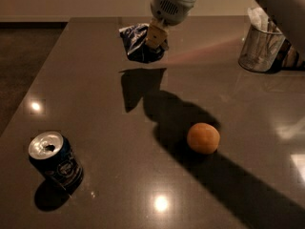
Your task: Pick blue chip bag
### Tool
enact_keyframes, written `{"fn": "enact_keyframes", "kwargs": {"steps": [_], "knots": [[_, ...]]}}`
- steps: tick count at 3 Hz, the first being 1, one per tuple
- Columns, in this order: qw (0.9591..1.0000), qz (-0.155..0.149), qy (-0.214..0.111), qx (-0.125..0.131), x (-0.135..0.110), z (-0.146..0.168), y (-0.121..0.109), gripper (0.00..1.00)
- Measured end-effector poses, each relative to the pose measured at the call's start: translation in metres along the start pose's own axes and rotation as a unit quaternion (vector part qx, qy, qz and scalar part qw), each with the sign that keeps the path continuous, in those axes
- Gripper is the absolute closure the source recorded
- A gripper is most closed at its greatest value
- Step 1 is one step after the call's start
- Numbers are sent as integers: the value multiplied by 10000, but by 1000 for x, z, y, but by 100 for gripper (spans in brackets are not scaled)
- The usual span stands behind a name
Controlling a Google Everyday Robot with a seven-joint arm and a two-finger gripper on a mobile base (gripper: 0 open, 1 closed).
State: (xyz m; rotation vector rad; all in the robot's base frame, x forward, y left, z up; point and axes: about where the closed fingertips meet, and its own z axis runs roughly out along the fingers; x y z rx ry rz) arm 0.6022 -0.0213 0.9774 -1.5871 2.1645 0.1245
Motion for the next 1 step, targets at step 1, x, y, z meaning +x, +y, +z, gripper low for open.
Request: {"fn": "enact_keyframes", "kwargs": {"steps": [1], "knots": [[10000, -16, -37, 9, -1, -2, -1, 100]]}}
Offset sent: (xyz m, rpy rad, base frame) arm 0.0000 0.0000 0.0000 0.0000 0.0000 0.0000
